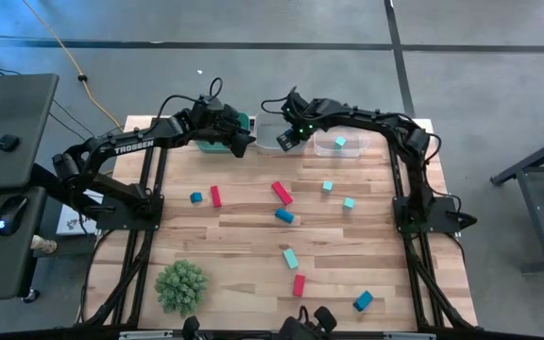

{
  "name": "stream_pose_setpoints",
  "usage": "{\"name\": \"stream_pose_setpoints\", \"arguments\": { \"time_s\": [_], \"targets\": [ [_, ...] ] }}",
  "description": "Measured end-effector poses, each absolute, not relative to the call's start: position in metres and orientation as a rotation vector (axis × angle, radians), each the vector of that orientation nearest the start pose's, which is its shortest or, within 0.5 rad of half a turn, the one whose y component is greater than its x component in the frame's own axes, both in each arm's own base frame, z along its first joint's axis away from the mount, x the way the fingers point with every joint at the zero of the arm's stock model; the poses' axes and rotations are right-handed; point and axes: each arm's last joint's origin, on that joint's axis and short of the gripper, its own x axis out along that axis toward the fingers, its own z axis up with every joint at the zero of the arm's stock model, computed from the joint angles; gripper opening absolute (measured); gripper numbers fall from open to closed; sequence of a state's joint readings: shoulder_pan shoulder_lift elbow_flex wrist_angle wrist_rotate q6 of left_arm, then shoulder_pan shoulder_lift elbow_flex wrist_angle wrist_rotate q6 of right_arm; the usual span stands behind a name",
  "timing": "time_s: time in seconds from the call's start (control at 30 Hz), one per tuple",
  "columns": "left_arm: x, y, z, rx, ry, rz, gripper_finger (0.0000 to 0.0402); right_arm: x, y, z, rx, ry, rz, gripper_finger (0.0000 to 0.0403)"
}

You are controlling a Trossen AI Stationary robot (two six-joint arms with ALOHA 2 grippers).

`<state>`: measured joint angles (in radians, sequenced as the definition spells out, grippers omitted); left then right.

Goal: Sort & place blocks by color
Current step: Put the blue block into the gray bin

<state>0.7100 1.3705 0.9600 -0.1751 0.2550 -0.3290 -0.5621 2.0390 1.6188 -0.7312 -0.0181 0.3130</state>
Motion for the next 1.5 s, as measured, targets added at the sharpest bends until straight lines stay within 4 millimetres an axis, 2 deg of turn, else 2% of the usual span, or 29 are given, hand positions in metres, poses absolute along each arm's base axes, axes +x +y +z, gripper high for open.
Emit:
{"name": "stream_pose_setpoints", "arguments": {
  "time_s": [0.37,0.77,1.07,1.27,1.5],
  "targets": [
    [0.229,0.187,0.267,-0.590,0.449,0.528,0.0136,0.359,-0.228,0.203,0.628,1.059,-0.646,0.0110],
    [0.229,0.187,0.266,-0.592,0.454,0.528,0.0136,0.359,-0.228,0.196,0.629,1.089,-0.646,0.0129],
    [0.229,0.187,0.266,-0.585,0.458,0.526,0.0136,0.363,-0.230,0.199,0.603,1.048,-0.642,0.0186],
    [0.229,0.187,0.266,-0.578,0.465,0.524,0.0136,0.366,-0.233,0.212,0.614,1.019,-0.647,0.0211],
    [0.229,0.187,0.265,-0.579,0.468,0.524,0.0136,0.369,-0.230,0.244,0.601,1.050,-0.632,0.0209]
  ]
}}
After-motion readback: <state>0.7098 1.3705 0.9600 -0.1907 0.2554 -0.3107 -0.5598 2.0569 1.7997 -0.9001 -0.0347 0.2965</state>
